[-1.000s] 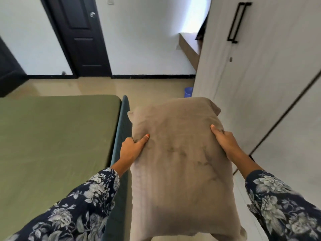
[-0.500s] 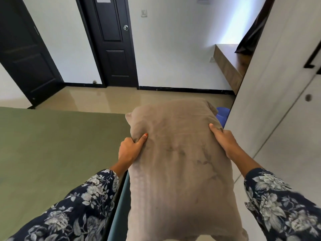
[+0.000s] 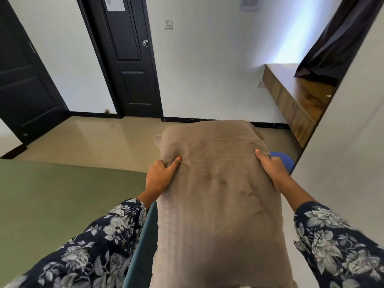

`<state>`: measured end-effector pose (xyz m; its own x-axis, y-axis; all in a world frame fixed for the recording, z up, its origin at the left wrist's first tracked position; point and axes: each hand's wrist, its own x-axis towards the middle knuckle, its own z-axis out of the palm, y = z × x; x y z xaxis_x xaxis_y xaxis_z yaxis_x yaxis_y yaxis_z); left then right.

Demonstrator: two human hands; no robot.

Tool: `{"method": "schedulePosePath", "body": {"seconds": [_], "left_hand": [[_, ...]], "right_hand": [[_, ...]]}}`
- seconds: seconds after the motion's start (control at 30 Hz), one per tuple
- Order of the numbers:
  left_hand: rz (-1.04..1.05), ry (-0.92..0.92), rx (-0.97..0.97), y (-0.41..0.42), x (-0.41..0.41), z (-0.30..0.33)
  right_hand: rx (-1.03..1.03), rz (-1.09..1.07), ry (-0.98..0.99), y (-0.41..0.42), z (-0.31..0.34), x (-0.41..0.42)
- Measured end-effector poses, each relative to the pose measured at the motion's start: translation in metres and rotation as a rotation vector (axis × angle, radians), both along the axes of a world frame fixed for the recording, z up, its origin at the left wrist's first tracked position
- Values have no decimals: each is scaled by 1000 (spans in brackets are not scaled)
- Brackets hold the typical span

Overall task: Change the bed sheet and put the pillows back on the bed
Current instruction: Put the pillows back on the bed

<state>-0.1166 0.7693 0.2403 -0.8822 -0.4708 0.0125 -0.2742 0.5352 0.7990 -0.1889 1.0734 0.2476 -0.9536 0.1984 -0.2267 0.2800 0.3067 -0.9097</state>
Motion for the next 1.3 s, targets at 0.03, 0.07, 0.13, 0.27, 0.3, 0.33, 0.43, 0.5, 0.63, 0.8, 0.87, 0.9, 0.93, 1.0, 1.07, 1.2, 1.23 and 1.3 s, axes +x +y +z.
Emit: {"method": "schedulePosePath", "body": {"seconds": [0.03, 0.07, 0.13, 0.27, 0.3, 0.33, 0.43, 0.5, 0.63, 0.8, 0.87, 0.9, 0.93, 1.0, 1.07, 1.2, 1.23, 1.3], "left_hand": [[9, -7, 5, 0, -21, 0], [22, -12, 13, 0, -49, 0], [53, -23, 21, 0, -94, 1], [90, -25, 23, -10, -169, -2], [101, -29, 27, -15, -192, -3], [113, -38, 21, -20, -210, -4], [115, -42, 14, -38, -270, -10], [138, -61, 1, -54, -314, -15], [201, -86, 34, -94, -402, -22], [243, -75, 45, -146, -488, -12], [271, -59, 56, -167, -517, -9], [292, -58, 60, -180, -534, -9], [310, -55, 60, -191, -548, -9], [354, -47, 63, -218, -580, -12], [393, -57, 51, -243, -610, -15], [487, -91, 61, -287, -661, -14], [517, -104, 76, -302, -674, -13], [590, -89, 116, -324, -689, -11]], "right_hand": [[11, 18, -4, 0, 3, -24], [15, 40, -7, 1, 8, -55], [25, 72, 11, -3, 16, -110], [51, 128, 8, -18, 18, -197], [45, 144, 15, -23, 16, -223], [49, 156, 16, -27, 12, -244], [70, 189, -7, -47, 2, -313], [74, 204, -4, -68, -5, -363], [93, 257, -20, -115, -7, -458], [122, 322, -11, -170, 3, -558], [104, 351, 9, -193, 7, -594], [103, 371, 9, -211, 8, -618], [115, 384, 13, -223, 7, -637], [122, 430, 21, -257, 3, -682], [123, 488, 18, -293, -1, -725], [161, 593, -19, -361, -3, -801], [169, 638, -22, -383, 3, -820], [185, 707, 6, -428, 10, -855]]}}
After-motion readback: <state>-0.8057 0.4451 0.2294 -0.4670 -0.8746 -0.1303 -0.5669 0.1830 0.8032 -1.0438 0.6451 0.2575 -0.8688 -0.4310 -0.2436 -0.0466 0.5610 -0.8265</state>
